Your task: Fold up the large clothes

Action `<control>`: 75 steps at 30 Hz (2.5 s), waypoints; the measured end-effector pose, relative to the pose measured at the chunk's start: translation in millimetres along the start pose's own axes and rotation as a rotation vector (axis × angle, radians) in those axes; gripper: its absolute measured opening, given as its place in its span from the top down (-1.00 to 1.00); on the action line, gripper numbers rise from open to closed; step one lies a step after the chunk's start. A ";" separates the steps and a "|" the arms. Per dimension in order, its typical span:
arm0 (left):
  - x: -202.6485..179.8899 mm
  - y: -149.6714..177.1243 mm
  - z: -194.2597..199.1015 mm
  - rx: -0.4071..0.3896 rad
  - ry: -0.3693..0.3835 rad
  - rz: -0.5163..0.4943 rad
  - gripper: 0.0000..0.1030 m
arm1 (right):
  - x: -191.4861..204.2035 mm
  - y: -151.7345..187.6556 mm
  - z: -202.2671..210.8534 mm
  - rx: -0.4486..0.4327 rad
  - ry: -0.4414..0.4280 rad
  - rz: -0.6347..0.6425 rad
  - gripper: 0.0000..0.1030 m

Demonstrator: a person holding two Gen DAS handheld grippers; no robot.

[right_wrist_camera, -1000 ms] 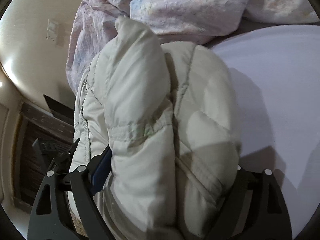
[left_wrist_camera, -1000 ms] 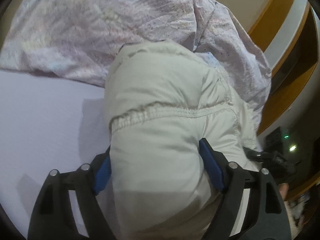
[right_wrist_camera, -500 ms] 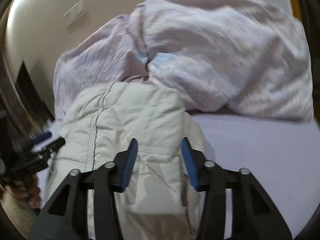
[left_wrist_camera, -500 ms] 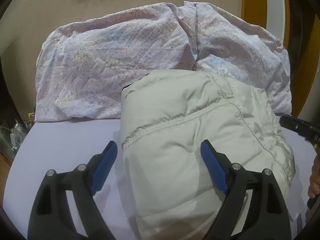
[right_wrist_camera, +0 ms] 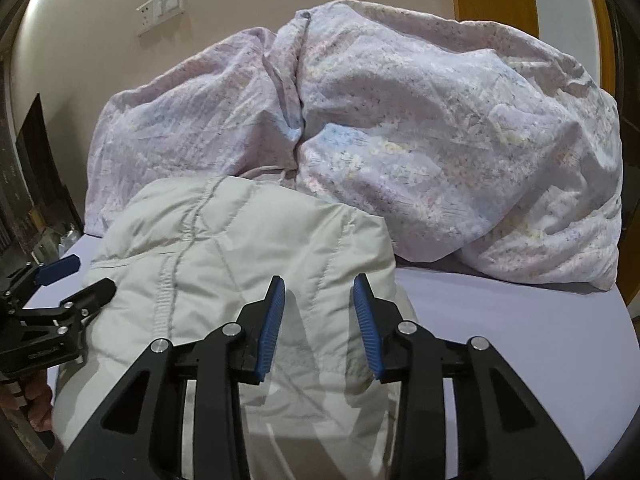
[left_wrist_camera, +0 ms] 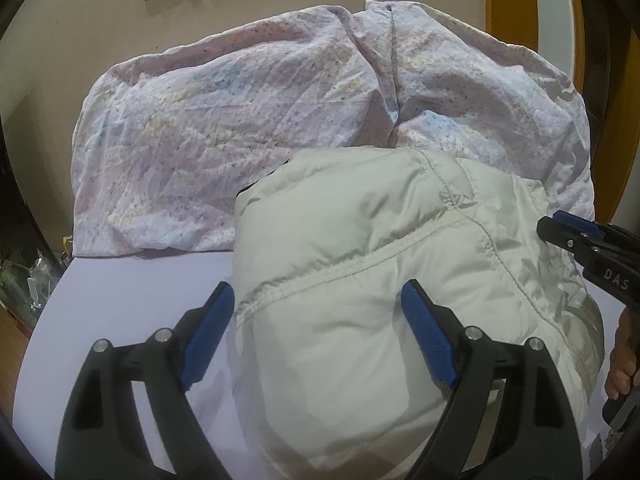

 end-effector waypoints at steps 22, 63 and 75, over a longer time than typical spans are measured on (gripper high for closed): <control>-3.7 12.2 -46.3 -0.007 0.038 0.011 -0.97 | -11.5 36.8 -58.2 0.096 0.023 0.006 0.21; -1.5 18.7 -53.7 -0.016 0.004 0.016 -0.97 | -30.5 47.0 -17.2 0.145 0.012 -0.094 0.04; 5.3 18.9 -39.1 -0.008 0.018 0.069 -0.96 | -21.1 72.1 -10.5 0.206 0.021 -0.085 0.05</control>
Point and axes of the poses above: each gripper's, at about its wrist camera, not at the fingertips, and z roughly against the way its jaws point, x to its left, y to its underside, the point moved 6 cm from there along -z, roughly the way its jaws point, and after that the axes turned 8 degrees about y, right-handed, at the moved point
